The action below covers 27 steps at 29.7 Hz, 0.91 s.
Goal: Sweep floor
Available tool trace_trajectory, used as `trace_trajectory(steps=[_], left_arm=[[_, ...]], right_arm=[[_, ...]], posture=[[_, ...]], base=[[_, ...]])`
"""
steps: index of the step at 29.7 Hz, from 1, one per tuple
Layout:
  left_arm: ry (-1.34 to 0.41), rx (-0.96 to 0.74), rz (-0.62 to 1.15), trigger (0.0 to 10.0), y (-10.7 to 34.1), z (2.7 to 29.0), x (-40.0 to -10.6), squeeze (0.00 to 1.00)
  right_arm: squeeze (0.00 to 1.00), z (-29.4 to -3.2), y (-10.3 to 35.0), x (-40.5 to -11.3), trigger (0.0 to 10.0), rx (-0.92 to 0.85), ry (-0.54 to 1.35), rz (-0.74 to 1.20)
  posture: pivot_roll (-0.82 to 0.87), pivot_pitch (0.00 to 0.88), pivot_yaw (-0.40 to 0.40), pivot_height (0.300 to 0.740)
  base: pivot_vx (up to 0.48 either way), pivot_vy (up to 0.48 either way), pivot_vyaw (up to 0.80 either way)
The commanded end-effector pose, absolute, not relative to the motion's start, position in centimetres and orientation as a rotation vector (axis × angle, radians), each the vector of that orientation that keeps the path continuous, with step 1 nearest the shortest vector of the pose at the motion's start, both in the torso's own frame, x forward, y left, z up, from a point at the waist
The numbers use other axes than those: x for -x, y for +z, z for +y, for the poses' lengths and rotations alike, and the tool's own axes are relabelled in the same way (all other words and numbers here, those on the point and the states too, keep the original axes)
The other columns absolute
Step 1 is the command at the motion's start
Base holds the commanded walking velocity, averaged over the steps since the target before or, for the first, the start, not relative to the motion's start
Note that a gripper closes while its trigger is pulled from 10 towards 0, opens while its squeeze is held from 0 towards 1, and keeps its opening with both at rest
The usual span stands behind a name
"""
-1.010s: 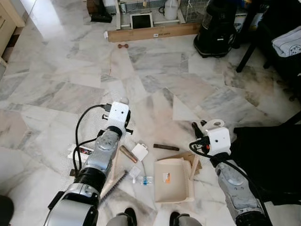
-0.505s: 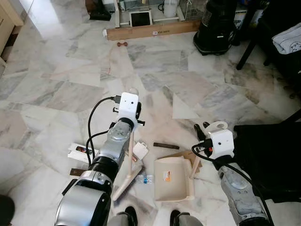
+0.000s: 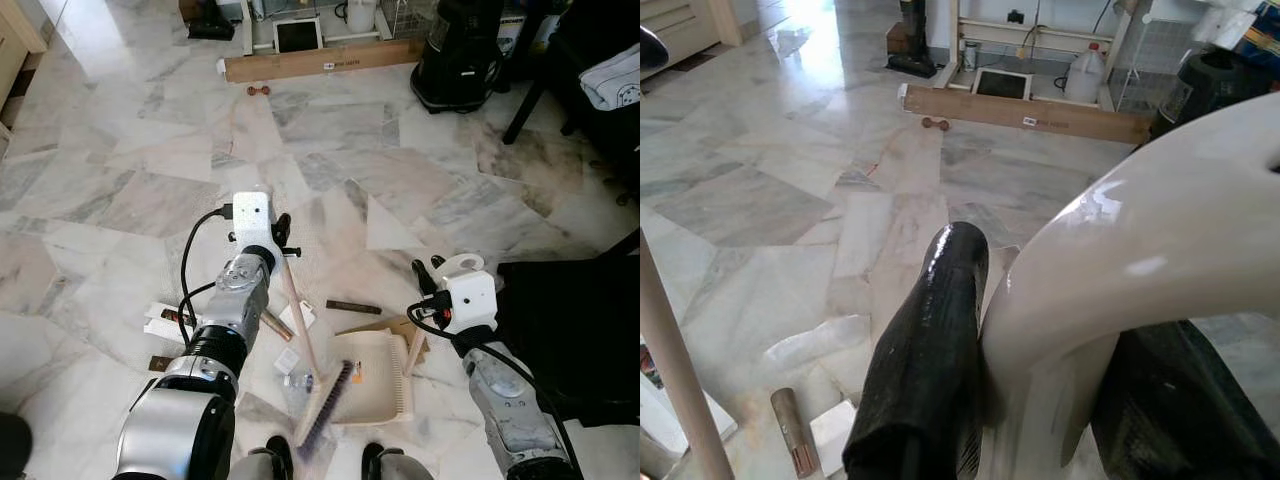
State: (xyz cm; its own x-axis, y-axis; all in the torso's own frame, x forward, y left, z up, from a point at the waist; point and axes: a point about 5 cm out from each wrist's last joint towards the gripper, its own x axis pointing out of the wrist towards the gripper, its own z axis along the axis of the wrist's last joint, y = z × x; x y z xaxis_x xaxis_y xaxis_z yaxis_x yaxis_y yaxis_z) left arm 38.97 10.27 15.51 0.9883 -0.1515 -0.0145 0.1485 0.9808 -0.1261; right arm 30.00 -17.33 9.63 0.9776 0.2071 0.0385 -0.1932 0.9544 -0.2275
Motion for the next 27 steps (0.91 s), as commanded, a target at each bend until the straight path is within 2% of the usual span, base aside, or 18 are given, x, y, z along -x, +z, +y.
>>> trace_trajectory(steps=[1,5,13,19,25,27], left_arm=[[-0.118,0.001,-0.015,10.0,16.1,11.9,-39.1,0.0],[-0.079,-0.137,-0.111,10.0,17.7,13.6,-39.2,0.0],[-0.059,-0.245,-0.204,10.0,19.5,15.1,-38.7,0.0],[-0.084,-0.332,-0.139,10.0,16.0,14.6,-38.0,0.0],[-0.104,-0.265,-0.032,10.0,12.6,13.3,-37.3,0.0],[-0.1,-0.195,0.025,10.0,11.7,12.7,-37.2,0.0]], right_arm=[[0.0,-17.7,7.4,-29.0,10.0,0.224,0.199,0.047],[0.0,-17.7,7.4,-29.0,10.0,0.224,0.2,0.051],[0.0,-17.6,7.4,-29.0,10.0,0.222,0.204,0.052],[0.0,-17.4,7.4,-28.9,10.0,0.219,0.208,0.05],[0.0,-17.5,7.5,-28.8,10.0,0.221,0.207,0.046],[0.0,-17.7,7.6,-28.7,10.0,0.225,0.206,0.046]], posture=[[-0.12,0.274,0.068,0.74],[-0.12,0.276,0.065,0.74],[-0.11,0.28,0.059,0.74],[-0.12,0.284,0.057,0.74],[-0.13,0.29,0.055,0.74],[-0.15,0.288,0.056,0.74]], base=[[0.0,0.0,0.0],[0.0,0.0,0.0],[0.0,0.0,0.0],[0.0,0.0,0.0],[0.0,0.0,0.0],[0.0,0.0,0.0]])
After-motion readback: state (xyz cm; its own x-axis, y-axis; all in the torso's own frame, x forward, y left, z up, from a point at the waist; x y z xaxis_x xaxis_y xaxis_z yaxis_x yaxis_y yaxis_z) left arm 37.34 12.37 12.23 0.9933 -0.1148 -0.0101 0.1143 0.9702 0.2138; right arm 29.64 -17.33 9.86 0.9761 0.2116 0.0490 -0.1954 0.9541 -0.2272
